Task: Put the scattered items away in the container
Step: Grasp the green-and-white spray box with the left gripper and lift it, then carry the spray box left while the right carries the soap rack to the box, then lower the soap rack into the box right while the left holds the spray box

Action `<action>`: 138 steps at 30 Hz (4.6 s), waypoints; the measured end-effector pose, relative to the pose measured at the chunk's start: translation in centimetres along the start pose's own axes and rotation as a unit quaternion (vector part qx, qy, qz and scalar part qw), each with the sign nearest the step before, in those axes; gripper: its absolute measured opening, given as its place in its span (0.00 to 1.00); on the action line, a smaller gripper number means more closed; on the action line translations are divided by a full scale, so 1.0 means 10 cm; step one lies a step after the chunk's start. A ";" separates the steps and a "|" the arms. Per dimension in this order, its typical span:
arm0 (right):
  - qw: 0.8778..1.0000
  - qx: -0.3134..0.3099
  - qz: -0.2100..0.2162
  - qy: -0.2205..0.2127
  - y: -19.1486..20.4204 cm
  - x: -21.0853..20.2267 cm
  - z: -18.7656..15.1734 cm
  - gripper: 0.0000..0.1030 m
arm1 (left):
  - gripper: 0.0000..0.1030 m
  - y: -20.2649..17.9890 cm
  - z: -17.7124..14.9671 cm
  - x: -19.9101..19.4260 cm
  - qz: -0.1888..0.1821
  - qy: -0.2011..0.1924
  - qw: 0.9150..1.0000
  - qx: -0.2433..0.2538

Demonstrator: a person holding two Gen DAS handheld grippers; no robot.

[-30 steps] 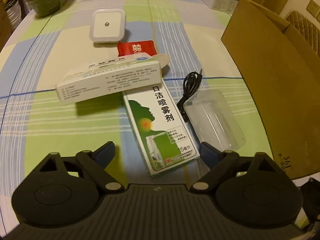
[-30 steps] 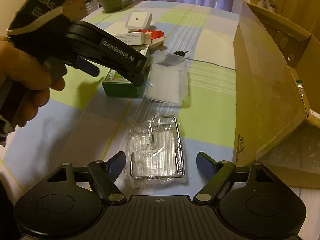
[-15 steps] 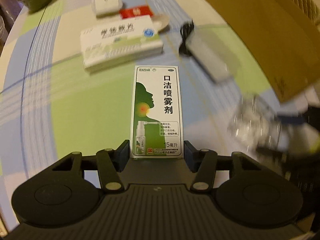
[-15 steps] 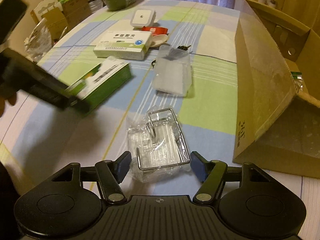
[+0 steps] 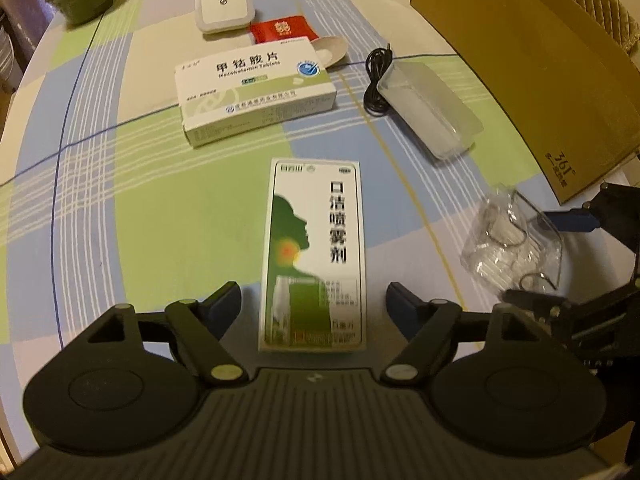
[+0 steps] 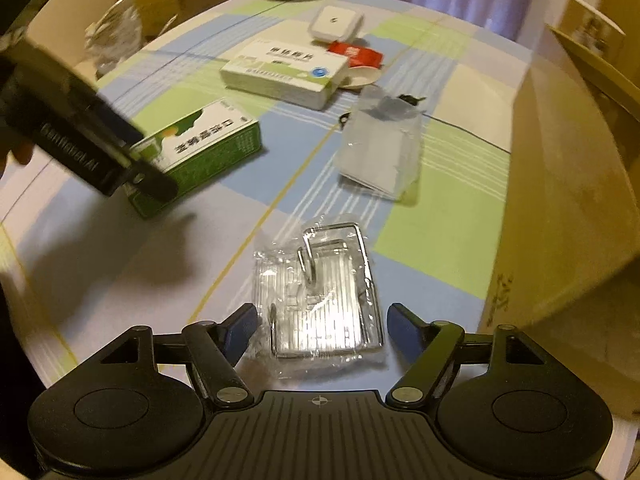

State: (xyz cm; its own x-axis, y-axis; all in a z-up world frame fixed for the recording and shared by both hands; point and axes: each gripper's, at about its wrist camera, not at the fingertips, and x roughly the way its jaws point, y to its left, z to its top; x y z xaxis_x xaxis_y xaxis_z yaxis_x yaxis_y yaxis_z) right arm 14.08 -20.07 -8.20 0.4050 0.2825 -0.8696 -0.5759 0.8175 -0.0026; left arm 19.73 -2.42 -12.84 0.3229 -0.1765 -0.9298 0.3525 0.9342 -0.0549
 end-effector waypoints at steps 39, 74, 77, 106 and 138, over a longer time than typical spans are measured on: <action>0.994 0.099 -0.020 -0.045 0.08 -0.57 -0.09 0.56 | 0.49 -0.19 -0.23 -0.51 -0.001 -0.017 1.000 -0.016; 0.985 0.108 -0.060 -0.120 0.13 -1.48 -0.16 0.56 | 0.49 -0.65 -0.42 -1.35 -0.007 -0.086 0.996 -0.018; 0.984 0.112 -0.063 -0.123 0.09 -1.52 -0.18 0.56 | 0.49 -0.68 -0.41 -1.37 -0.009 -0.089 0.996 -0.016; 0.967 0.168 -0.108 -0.157 -0.49 -1.92 -0.31 0.56 | 0.49 -1.25 0.08 -1.47 -0.054 -0.120 0.991 0.012; 0.952 0.201 -0.150 -0.175 -1.60 -1.96 -0.11 0.56 | 0.49 -2.13 1.20 -1.03 -0.132 -0.132 0.982 0.005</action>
State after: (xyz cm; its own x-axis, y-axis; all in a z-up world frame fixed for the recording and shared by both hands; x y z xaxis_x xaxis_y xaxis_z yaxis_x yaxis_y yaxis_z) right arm 14.58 -39.24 8.31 0.7603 0.0986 -0.6420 -0.1072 0.9939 0.0256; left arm 19.42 -24.23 2.25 0.4352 -0.4878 -0.7568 0.4634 0.8420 -0.2762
